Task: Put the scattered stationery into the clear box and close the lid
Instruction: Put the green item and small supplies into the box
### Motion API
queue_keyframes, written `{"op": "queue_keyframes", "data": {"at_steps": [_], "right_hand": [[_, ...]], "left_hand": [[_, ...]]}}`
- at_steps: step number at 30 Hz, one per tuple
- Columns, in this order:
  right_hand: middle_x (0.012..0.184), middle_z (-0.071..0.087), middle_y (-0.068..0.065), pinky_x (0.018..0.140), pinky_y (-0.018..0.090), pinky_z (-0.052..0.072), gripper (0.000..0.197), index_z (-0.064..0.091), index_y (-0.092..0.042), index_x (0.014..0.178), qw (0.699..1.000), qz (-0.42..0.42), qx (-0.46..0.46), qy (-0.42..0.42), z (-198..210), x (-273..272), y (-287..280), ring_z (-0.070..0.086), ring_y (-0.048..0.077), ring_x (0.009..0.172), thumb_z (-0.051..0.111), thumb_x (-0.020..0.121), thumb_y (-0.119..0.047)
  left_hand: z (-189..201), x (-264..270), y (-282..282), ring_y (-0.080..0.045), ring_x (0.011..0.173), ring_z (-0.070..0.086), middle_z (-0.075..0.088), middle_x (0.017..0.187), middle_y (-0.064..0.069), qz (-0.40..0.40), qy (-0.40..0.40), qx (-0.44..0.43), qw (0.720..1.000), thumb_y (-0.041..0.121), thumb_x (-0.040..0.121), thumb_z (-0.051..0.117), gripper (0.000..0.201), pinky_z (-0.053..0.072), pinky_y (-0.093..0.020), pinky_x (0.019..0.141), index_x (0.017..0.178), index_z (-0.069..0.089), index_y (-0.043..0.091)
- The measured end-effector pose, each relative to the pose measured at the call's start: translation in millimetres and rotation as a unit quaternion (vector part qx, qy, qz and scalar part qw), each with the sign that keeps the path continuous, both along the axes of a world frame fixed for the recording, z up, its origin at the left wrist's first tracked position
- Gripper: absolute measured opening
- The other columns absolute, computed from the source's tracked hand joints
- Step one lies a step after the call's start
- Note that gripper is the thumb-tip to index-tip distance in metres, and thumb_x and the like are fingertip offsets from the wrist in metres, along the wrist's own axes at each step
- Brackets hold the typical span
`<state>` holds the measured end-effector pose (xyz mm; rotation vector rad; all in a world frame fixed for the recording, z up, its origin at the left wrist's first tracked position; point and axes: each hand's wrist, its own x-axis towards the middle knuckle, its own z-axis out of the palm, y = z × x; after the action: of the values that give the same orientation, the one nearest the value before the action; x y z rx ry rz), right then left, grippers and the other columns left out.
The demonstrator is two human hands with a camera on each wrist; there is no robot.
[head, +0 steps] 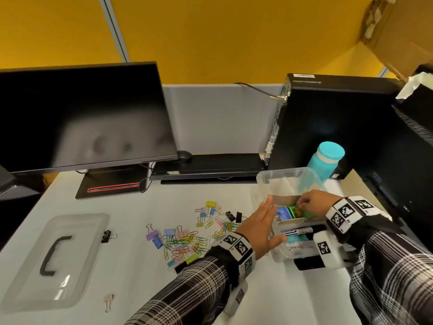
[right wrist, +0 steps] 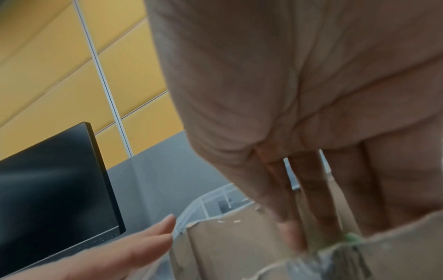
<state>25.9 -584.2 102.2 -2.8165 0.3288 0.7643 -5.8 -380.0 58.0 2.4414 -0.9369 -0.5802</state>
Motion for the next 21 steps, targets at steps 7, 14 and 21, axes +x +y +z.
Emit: {"op": "queue_keyframes", "data": {"at_steps": [7,14,21], "right_hand": [[0.133,0.051,0.010,0.099,0.030,0.038,0.035,0.053,-0.017,0.128,0.999,0.001,-0.034,-0.015,27,-23,9,0.051,0.024,0.117,0.041,0.095,-0.012],[0.109,0.057,-0.004,0.090,0.035,0.047,0.020,0.060,-0.024,0.108,0.939,0.029,0.098,-0.330,40,-53,69,0.053,0.014,0.100,0.049,0.092,-0.019],[0.107,0.059,-0.007,0.087,0.029,0.047,0.018,0.062,-0.021,0.105,0.937,0.188,0.173,-0.239,-44,-58,204,0.050,0.011,0.102,0.049,0.093,-0.020]], "left_hand": [[8,10,35,-0.016,0.147,0.002,-0.015,0.158,0.009,0.040,-0.035,-0.016,0.998,0.053,0.091,0.045,0.078,0.017,-0.042,0.118,0.149,-0.001,0.029],[-13,28,179,-0.014,0.146,0.007,0.011,0.158,0.010,0.180,-0.024,0.049,0.982,0.029,0.095,0.045,0.060,0.014,-0.039,0.119,0.147,0.016,0.034],[-47,33,266,-0.021,0.135,0.030,0.033,0.148,0.006,0.160,0.017,0.170,0.972,0.046,0.077,0.068,0.075,0.029,-0.037,0.111,0.141,0.032,0.031]]}}
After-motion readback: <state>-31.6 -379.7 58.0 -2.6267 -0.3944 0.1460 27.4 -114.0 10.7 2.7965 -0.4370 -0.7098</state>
